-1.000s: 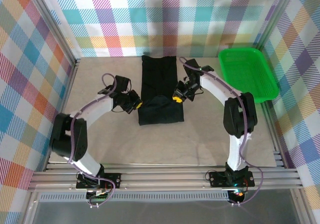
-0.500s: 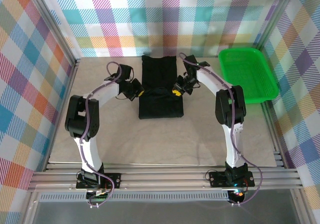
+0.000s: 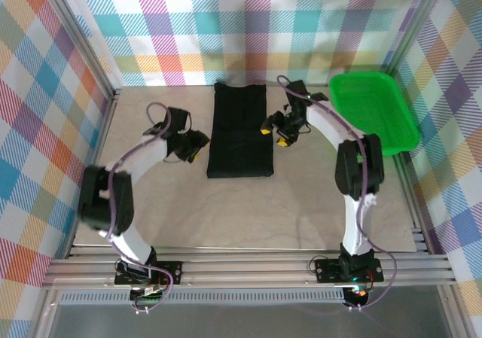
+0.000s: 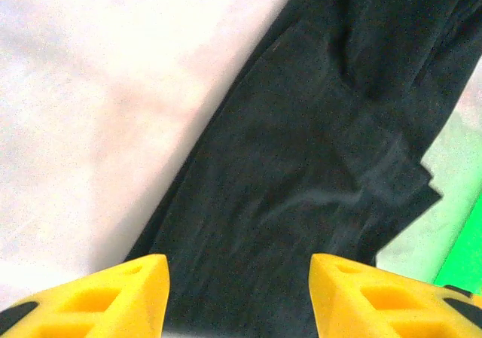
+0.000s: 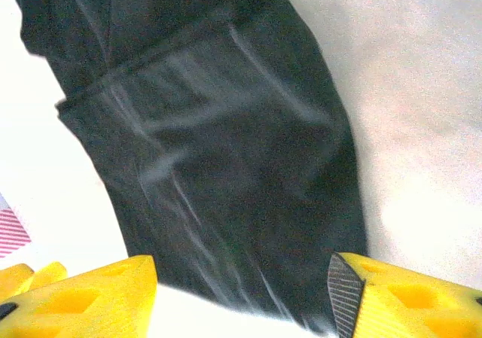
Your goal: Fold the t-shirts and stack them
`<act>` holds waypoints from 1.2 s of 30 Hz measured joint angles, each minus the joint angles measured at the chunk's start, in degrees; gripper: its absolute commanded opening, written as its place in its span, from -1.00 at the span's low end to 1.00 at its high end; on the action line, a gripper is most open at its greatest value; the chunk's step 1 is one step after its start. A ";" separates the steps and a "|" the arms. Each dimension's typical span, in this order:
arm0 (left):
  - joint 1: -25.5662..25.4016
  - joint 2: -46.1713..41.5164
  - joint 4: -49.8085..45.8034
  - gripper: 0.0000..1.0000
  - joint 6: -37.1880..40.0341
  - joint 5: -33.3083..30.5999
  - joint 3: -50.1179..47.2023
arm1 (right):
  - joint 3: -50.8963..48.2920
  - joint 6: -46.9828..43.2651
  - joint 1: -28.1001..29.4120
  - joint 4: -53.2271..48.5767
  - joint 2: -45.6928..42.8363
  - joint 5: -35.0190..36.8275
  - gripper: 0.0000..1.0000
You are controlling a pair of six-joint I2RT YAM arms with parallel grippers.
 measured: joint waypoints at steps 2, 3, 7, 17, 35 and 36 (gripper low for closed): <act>-1.40 -4.94 1.88 0.05 -3.39 -0.11 -5.99 | -7.48 0.96 -0.07 1.73 -5.77 -0.50 0.17; -2.29 -6.25 3.26 0.06 -5.22 -0.02 -8.57 | -10.86 1.70 -0.04 2.82 -7.96 -0.96 0.13; -4.42 -5.20 9.68 0.07 -12.35 0.24 -15.61 | -22.86 6.91 0.07 9.90 -10.58 -4.15 -0.01; -4.70 3.06 21.03 -0.02 -20.11 0.55 -17.27 | -30.40 16.02 1.01 20.79 -5.31 -9.14 -0.07; -4.46 2.16 16.74 -1.00 -16.68 -1.64 -15.19 | -26.56 19.52 2.23 18.03 -4.50 -4.74 -1.00; -4.46 0.79 15.67 -1.00 -15.89 -1.53 -15.19 | -26.56 19.04 2.23 17.38 -5.49 -4.52 -1.00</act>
